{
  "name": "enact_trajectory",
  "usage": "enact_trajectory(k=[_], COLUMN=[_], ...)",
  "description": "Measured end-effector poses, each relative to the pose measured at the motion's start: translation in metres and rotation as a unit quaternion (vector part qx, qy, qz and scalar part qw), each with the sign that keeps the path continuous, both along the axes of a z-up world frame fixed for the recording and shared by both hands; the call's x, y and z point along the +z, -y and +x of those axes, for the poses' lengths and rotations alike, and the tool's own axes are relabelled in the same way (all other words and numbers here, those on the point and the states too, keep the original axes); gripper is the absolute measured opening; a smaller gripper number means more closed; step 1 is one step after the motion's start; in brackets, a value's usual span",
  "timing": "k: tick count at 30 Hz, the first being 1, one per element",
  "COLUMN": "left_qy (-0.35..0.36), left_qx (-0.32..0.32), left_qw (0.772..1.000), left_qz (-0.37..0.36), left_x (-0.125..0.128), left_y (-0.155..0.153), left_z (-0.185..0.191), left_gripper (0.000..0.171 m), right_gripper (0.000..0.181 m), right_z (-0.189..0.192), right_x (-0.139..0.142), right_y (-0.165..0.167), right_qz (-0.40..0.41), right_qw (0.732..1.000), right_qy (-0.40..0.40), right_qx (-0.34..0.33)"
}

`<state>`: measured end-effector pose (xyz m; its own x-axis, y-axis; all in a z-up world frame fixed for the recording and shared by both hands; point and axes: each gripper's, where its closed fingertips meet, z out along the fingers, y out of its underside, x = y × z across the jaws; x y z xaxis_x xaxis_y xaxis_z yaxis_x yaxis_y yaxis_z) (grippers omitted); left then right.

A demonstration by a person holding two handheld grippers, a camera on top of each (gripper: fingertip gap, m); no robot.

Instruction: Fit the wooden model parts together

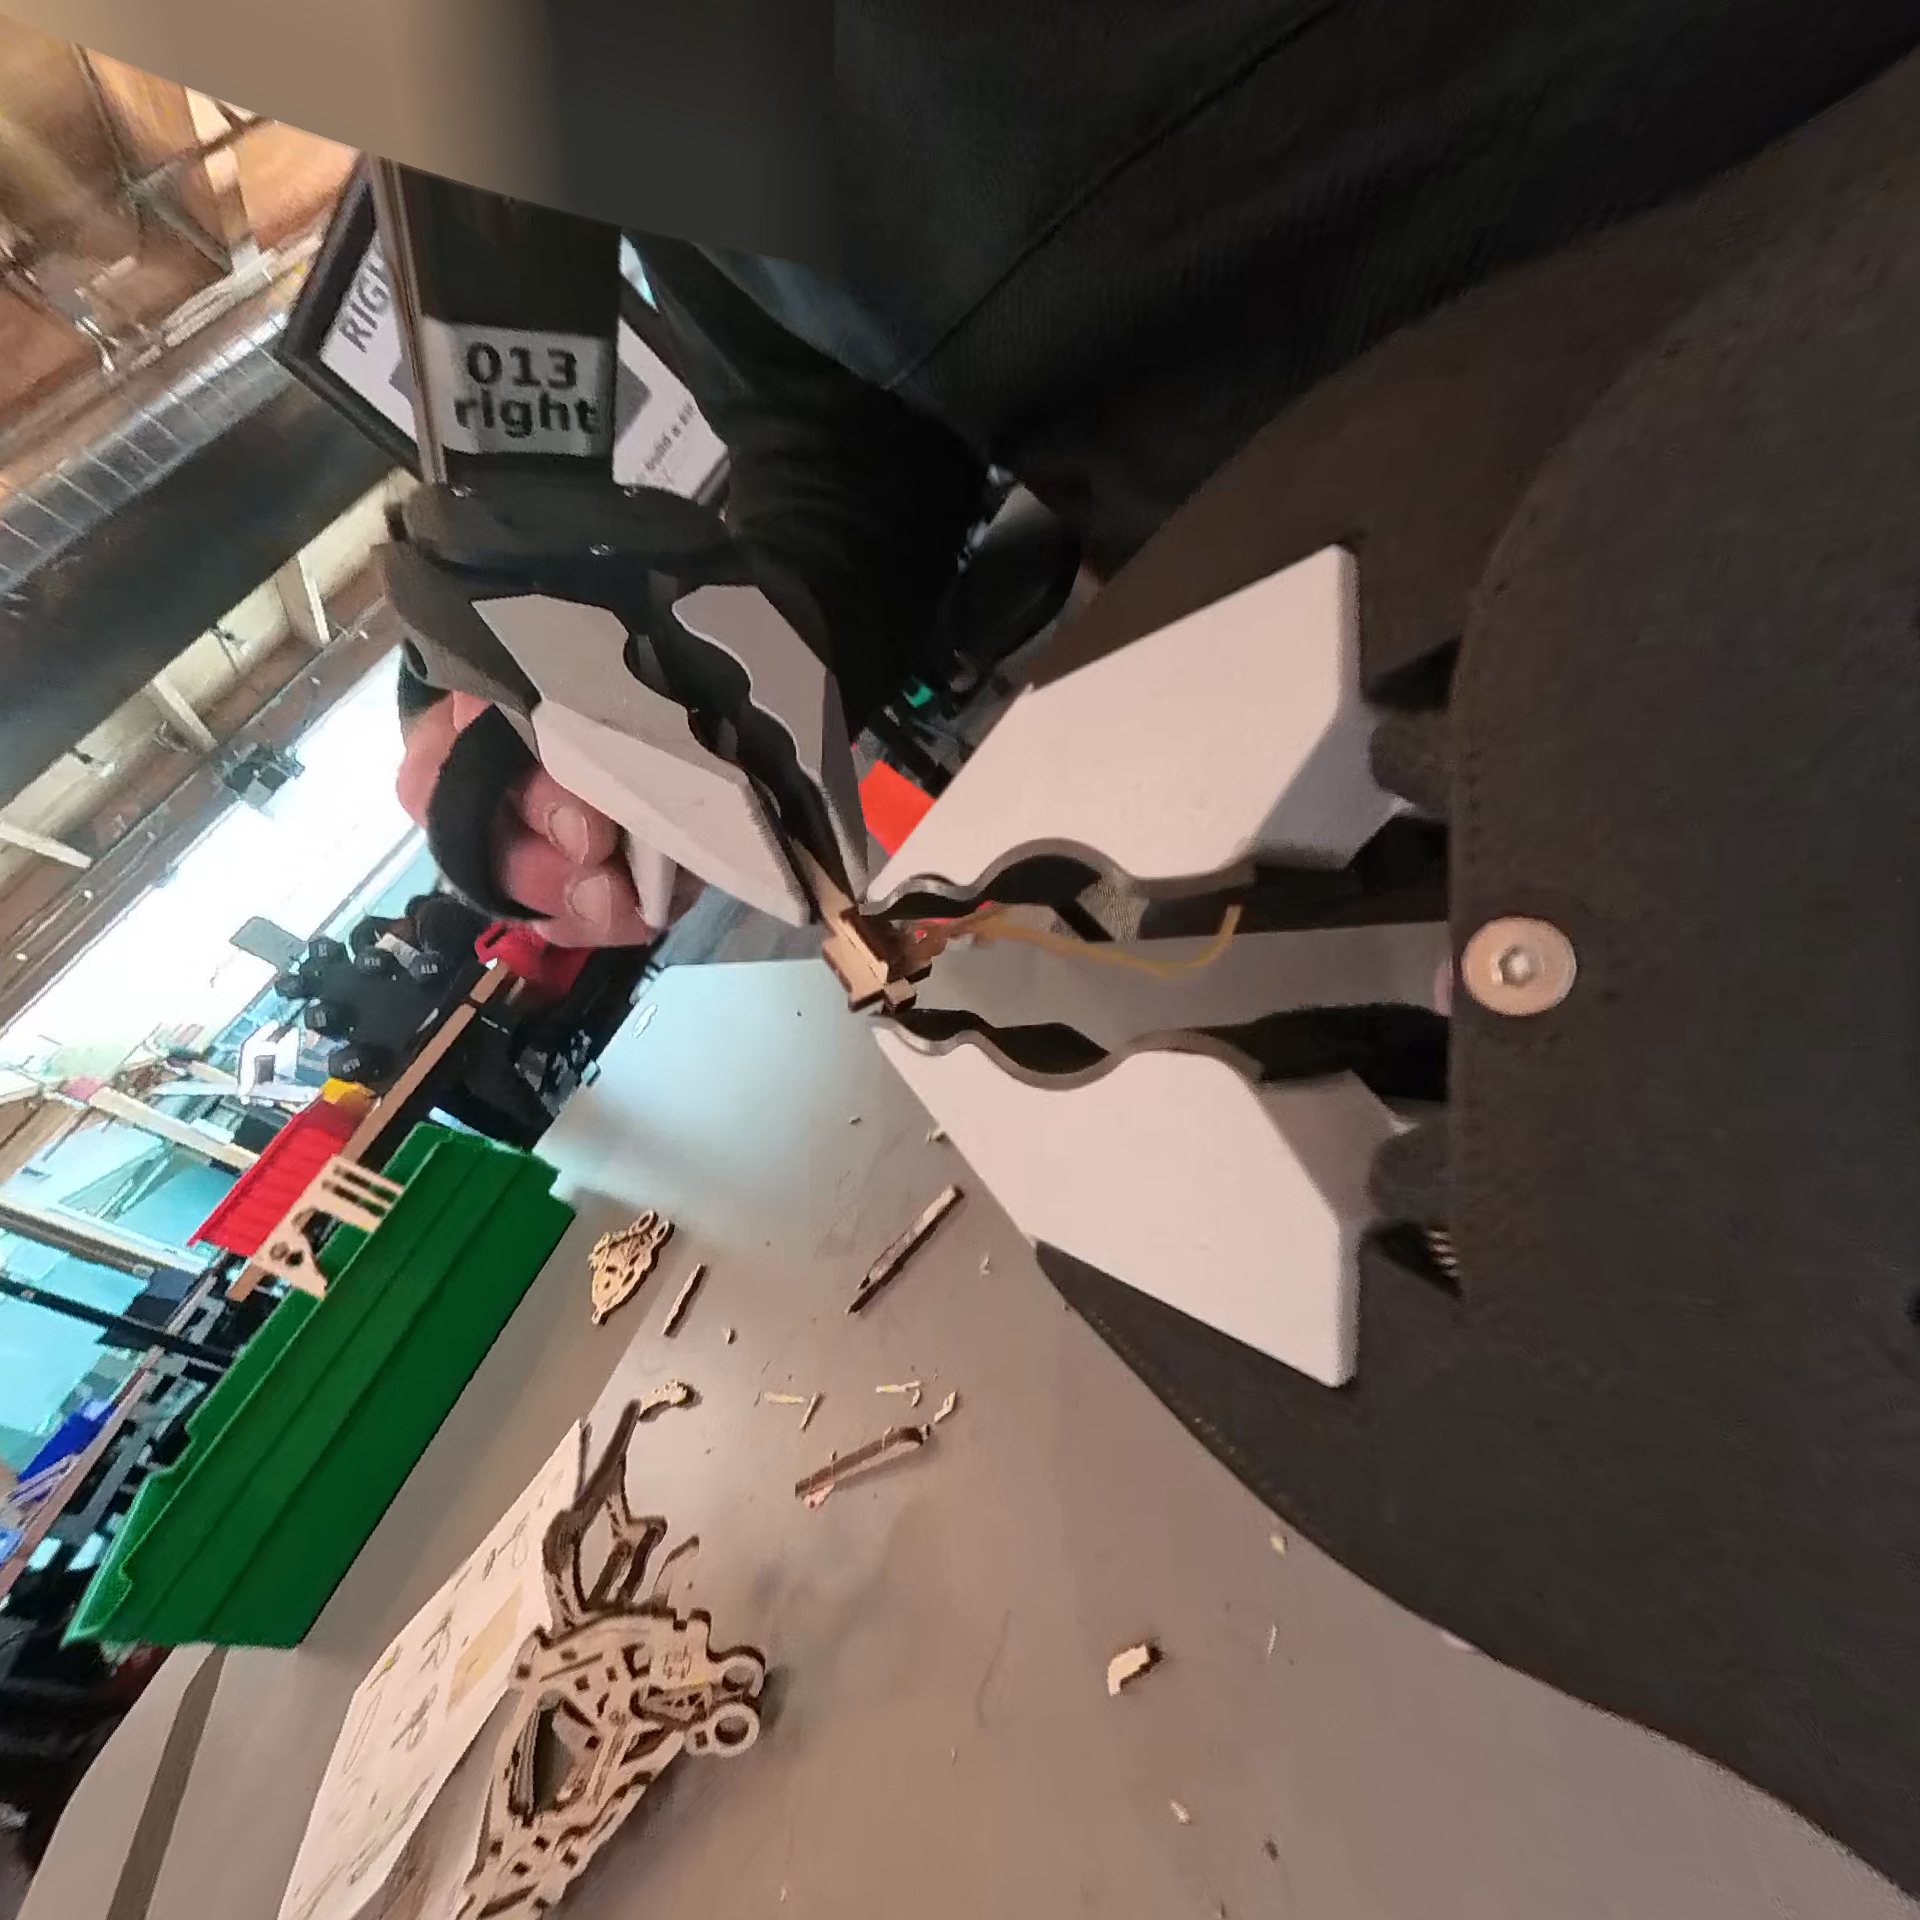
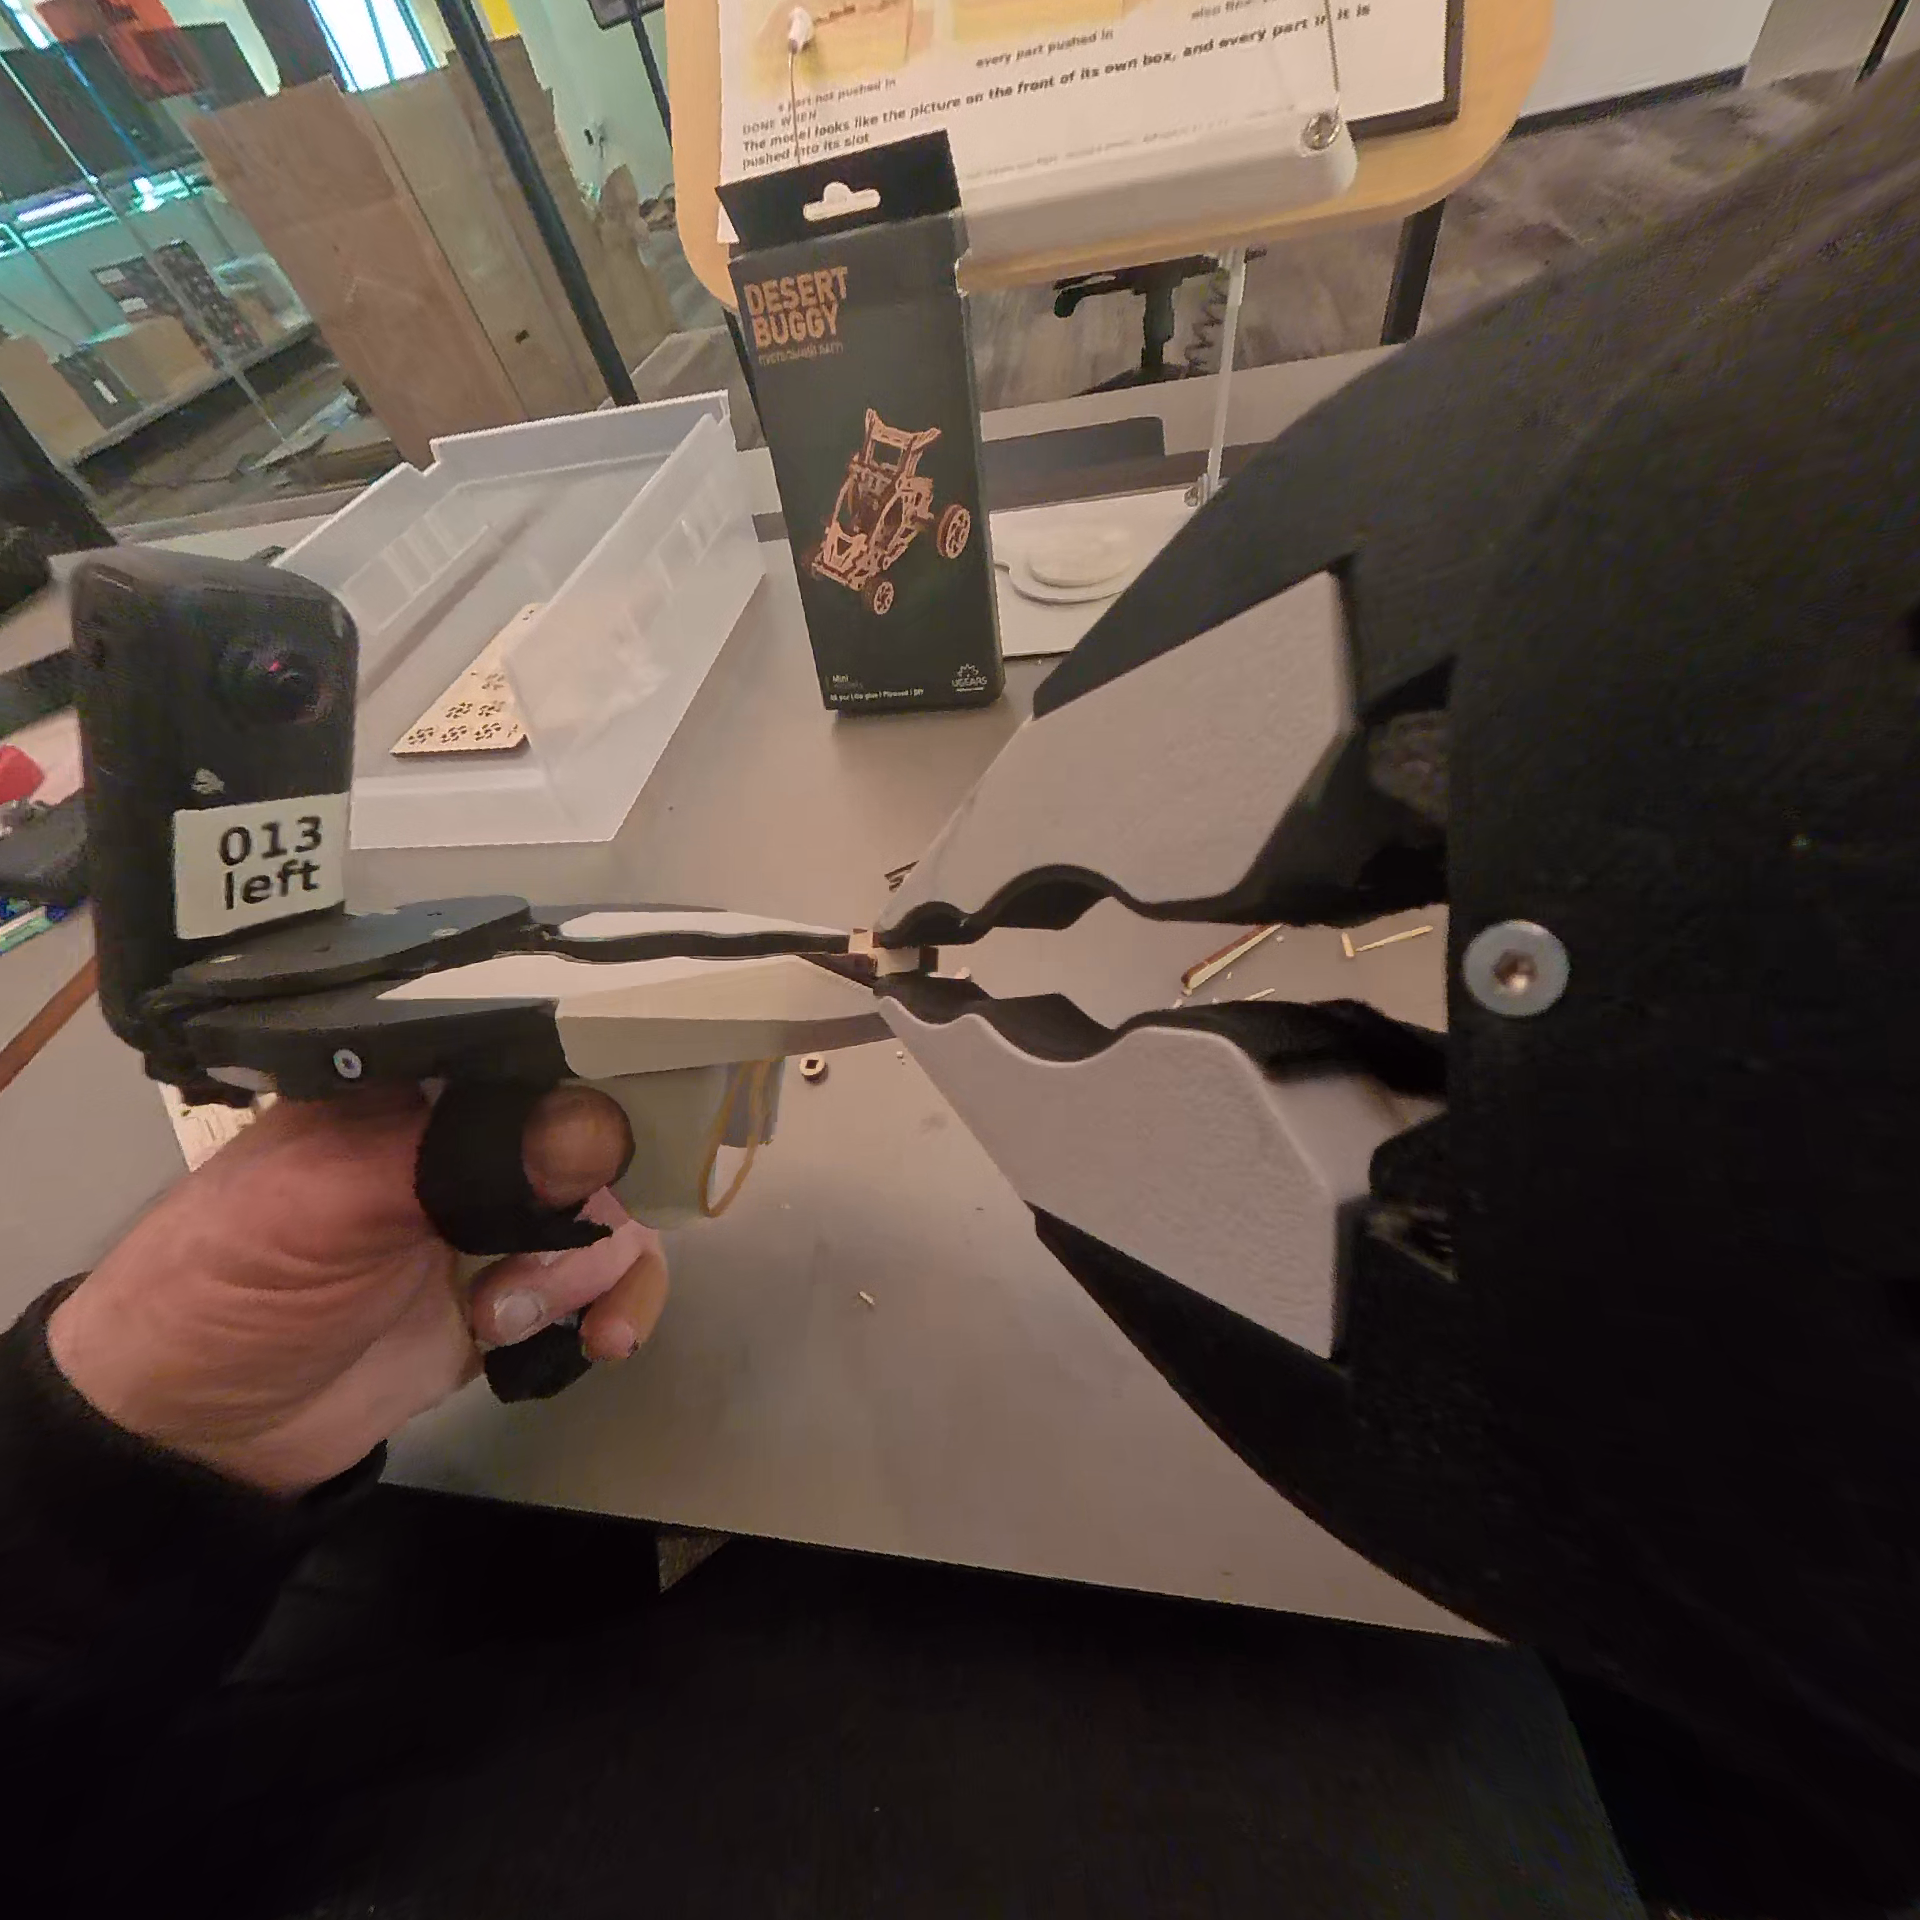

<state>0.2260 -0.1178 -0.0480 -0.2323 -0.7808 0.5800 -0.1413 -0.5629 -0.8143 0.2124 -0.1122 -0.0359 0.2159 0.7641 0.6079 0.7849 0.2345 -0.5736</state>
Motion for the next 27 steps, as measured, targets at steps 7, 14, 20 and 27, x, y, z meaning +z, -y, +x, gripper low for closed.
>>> enact_trajectory(k=[7,14,20,27], left_qy=[0.027,0.061,0.069,0.023], left_qx=[-0.015,-0.045,-0.05,-0.004], left_qw=[0.998,0.992,0.99,0.999], left_qz=[-0.053,-0.105,-0.117,-0.048], left_x=[0.003,0.01,0.01,0.007], left_y=[0.001,0.003,0.003,-0.019], left_z=[-0.005,-0.011,-0.013,-0.03], left_gripper=[0.015,0.014,0.014,0.024], right_gripper=[0.003,0.005,0.003,0.002], right_z=[-0.005,-0.011,-0.014,-0.009], right_x=[0.002,0.01,0.008,0.004], right_y=[0.0,0.0,0.001,-0.017], right_qz=[-0.011,-0.011,-0.019,-0.09], right_qw=[1.0,1.0,1.0,0.995], right_qy=[-0.006,-0.019,-0.009,-0.037], right_qx=[0.008,0.021,0.023,-0.029])
